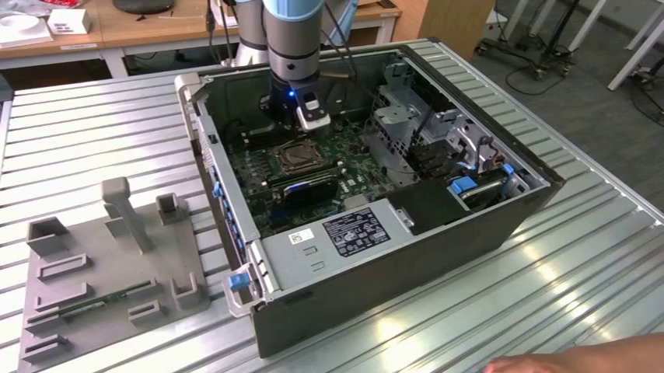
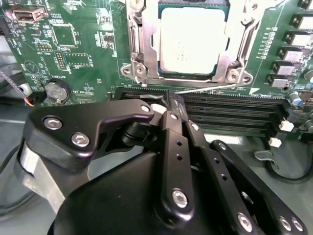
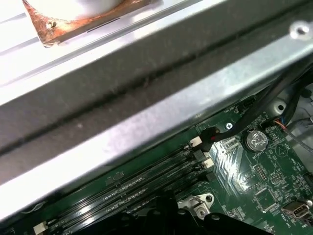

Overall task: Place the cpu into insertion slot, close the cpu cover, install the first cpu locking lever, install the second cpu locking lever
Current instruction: 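Install the first cpu locking lever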

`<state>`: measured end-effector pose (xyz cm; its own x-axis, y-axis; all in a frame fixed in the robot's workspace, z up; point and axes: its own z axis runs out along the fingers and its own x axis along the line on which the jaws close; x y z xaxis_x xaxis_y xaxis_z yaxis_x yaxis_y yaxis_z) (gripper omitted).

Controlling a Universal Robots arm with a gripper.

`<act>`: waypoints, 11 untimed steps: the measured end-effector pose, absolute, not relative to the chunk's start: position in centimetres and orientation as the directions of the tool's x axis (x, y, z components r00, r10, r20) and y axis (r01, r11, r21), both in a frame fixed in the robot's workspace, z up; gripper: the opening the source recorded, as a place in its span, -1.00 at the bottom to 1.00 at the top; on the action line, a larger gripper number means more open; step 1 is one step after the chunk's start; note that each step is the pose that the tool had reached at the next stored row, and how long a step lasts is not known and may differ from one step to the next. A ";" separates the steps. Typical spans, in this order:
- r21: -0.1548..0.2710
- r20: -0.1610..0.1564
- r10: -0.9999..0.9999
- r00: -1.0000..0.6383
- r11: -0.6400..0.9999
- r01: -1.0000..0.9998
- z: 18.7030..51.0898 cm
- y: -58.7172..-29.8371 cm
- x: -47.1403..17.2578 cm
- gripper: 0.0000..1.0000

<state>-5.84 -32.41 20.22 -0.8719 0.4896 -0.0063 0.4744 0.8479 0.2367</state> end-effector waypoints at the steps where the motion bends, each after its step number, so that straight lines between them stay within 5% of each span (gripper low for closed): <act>1: 0.237 -0.006 0.490 -0.872 0.848 0.474 20.2 -32.4 -5.9 -0.79; 11: 0.235 -0.008 0.489 -0.872 0.849 0.474 20.1 -32.2 -6.0 -0.79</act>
